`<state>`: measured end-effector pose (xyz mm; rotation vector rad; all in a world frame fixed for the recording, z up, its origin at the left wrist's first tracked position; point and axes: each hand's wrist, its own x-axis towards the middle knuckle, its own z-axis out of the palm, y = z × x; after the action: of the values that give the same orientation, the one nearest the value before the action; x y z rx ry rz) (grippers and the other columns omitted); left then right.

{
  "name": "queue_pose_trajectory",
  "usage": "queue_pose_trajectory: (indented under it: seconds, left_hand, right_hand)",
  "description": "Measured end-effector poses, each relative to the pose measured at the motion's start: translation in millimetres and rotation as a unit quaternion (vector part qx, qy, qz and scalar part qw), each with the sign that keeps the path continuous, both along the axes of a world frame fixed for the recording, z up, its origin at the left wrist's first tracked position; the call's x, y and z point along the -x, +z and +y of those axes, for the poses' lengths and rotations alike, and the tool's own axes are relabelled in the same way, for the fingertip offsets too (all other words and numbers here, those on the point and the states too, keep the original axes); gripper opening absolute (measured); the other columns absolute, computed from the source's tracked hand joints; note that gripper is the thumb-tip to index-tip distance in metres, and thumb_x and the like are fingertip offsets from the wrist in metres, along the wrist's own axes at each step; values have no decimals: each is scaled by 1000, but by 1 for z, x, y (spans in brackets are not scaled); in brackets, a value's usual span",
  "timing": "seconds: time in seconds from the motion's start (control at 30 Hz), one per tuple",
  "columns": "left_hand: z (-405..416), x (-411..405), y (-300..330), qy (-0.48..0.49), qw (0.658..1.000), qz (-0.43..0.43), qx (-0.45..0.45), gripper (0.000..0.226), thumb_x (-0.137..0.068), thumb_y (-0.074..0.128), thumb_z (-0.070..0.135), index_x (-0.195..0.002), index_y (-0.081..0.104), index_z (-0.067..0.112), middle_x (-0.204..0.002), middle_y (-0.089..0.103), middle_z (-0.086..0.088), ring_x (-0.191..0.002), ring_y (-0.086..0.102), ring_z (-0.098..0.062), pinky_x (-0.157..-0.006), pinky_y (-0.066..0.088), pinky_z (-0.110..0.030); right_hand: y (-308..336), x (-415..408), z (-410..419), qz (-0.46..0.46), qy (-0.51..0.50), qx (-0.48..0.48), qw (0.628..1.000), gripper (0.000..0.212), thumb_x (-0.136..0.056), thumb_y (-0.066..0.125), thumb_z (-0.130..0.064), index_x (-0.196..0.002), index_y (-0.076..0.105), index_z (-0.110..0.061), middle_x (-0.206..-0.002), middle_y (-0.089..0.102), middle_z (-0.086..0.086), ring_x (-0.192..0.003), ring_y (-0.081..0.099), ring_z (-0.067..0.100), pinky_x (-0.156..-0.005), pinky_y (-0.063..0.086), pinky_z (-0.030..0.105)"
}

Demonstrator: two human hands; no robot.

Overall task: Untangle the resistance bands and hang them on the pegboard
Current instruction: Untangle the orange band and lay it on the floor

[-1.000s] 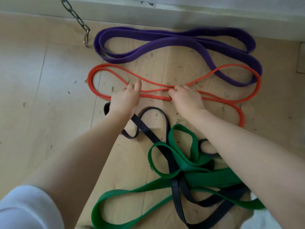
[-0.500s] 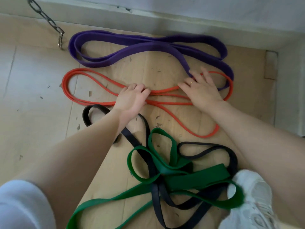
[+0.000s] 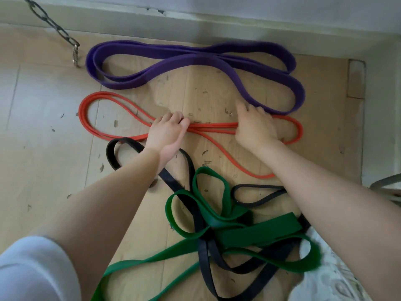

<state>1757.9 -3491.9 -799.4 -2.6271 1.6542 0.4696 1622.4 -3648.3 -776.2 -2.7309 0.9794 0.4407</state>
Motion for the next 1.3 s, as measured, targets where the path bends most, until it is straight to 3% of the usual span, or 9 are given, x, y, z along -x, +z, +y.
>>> queue_pose_trajectory:
  seconds: [0.17, 0.27, 0.4, 0.53, 0.67, 0.8, 0.97, 1.13, 1.3]
  left_hand:
    - [17, -25, 8, 24, 998, 45, -22, 56, -90, 53, 37, -138, 36, 14, -135, 45, -12, -126, 38, -33, -107, 25, -42]
    - [38, -61, 15, 17, 998, 30, -58, 69, -85, 54, 49, -141, 32, 15, -142, 39, -9, -134, 31, -31, -114, 11, -42]
    - [59, -106, 23, -3, 991, -9, -132, 84, -77, 58, 58, -145, 22, 23, -152, 24, -3, -142, 13, -28, -116, -3, -48]
    - [71, -129, 24, -9, 990, -16, -141, 95, -68, 64, 63, -144, 24, 22, -149, 28, -3, -140, 18, -28, -116, 8, -45]
    - [79, -137, 20, -27, 992, -11, -120, 78, -76, 64, 51, -139, 32, 20, -143, 35, -4, -134, 27, -28, -111, 23, -44]
    - [80, -149, 13, 12, 993, -60, -99, 43, -88, 54, 32, -127, 48, 16, -131, 46, -9, -124, 38, -30, -100, 31, -40]
    - [88, -176, 11, 95, 993, -12, -72, 31, -85, 61, 28, -113, 57, 15, -113, 57, -9, -110, 44, -31, -87, 34, -39]
    - [93, -163, -2, 274, 954, 71, 97, 17, -81, 66, 16, -91, 59, 4, -94, 53, -8, -90, 46, -28, -74, 36, -33]
    - [99, -147, -6, 245, 967, 2, 63, 26, -92, 51, 15, -116, 55, 7, -116, 55, -16, -110, 43, -36, -89, 38, -42]
  right_hand:
    - [-3, -28, 49, -32, 154, -48, 986, 52, -91, 46, -21, -140, 32, -13, -145, 36, 10, -134, 32, 30, -114, 16, 42]
    - [-7, -58, 71, -49, 175, -62, 981, 57, -90, 51, -30, -140, 30, -14, -144, 36, 7, -131, 36, 28, -108, 26, 39]
    - [-12, -91, 91, -30, 201, -18, 979, 50, -91, 51, -22, -137, 33, -11, -140, 39, 10, -125, 41, 28, -97, 38, 40]
    - [-15, -108, 89, -42, 162, -7, 986, 33, -96, 43, -13, -128, 42, -11, -127, 50, 12, -115, 50, 30, -83, 46, 41]
    - [-12, -121, 73, -75, 44, -57, 995, 33, -95, 48, -21, -126, 47, -12, -124, 53, 11, -112, 51, 29, -86, 48, 43]
    - [-15, -125, 75, -54, 61, -65, 995, 33, -91, 56, -25, -122, 51, -14, -119, 57, 8, -108, 53, 26, -86, 51, 41]
    - [-20, -124, 75, -83, 60, -32, 994, 32, -91, 55, -25, -122, 52, -15, -117, 58, 7, -106, 55, 25, -85, 51, 42]
    - [-27, -124, 82, -108, 6, -38, 993, 31, -90, 57, -26, -120, 55, -16, -118, 58, 6, -110, 51, 25, -90, 47, 40]
    - [-13, -124, 96, -101, -25, -64, 993, 42, -89, 57, -27, -129, 48, -19, -131, 48, 7, -123, 40, 26, -102, 32, 40]
